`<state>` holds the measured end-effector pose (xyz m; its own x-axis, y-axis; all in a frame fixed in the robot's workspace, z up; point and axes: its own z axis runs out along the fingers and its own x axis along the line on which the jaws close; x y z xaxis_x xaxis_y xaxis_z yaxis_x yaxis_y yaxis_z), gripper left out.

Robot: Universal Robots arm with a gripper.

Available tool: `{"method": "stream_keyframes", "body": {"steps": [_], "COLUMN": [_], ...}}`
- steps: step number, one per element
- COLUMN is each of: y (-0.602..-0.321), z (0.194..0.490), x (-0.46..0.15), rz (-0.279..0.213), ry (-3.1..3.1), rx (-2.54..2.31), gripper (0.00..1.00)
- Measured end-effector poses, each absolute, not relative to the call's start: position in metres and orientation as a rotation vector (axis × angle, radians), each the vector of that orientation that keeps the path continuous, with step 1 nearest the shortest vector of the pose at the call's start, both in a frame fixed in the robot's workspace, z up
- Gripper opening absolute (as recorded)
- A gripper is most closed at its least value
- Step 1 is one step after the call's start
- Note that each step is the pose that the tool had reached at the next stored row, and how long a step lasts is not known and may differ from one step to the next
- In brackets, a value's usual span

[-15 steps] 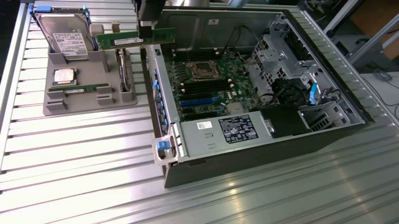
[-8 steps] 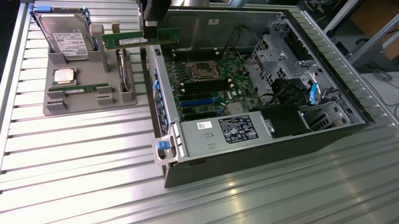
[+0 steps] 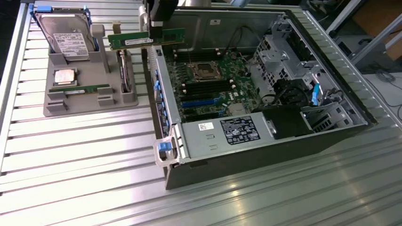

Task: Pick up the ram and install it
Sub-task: 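Pick up the ram and move it above insertion slot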

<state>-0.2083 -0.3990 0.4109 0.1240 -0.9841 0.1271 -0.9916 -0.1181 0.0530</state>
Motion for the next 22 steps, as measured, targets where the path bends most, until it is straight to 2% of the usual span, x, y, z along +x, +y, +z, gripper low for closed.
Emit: {"method": "stream_keyframes", "body": {"steps": [22], "y": [-0.399], "z": [0.411], "x": [-0.177], "rz": [0.096], "ry": [-1.996], "rx": [2.255], "gripper": [0.14]}}
